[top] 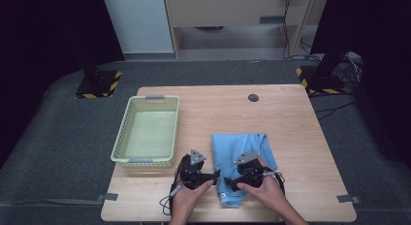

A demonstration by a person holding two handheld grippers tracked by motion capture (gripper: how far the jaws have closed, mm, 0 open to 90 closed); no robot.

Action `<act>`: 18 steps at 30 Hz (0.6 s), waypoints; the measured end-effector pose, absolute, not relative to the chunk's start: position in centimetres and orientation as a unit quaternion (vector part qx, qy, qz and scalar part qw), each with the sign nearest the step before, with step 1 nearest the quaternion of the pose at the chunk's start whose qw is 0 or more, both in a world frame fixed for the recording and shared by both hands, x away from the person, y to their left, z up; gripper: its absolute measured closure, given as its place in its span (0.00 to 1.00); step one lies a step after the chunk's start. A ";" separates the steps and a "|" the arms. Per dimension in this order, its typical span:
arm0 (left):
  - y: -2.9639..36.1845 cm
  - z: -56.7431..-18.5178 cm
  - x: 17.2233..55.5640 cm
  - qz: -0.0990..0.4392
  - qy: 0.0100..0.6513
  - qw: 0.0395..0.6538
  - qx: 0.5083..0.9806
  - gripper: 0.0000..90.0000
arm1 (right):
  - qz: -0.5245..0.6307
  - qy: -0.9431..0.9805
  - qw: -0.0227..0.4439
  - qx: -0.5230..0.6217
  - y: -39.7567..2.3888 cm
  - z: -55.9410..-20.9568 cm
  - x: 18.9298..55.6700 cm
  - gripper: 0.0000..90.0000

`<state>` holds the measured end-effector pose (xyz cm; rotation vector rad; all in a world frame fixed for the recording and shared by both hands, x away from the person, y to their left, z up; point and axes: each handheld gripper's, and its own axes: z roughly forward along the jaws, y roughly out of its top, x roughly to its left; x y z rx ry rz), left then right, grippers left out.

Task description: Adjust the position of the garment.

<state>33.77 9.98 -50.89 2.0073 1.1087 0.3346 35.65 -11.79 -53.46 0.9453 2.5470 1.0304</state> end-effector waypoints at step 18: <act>9.8 -50.7 33.7 0.131 0.435 0.401 0.796 0.14 | 0.352 0.870 0.113 0.327 -11.5 -53.4 36.8 0.08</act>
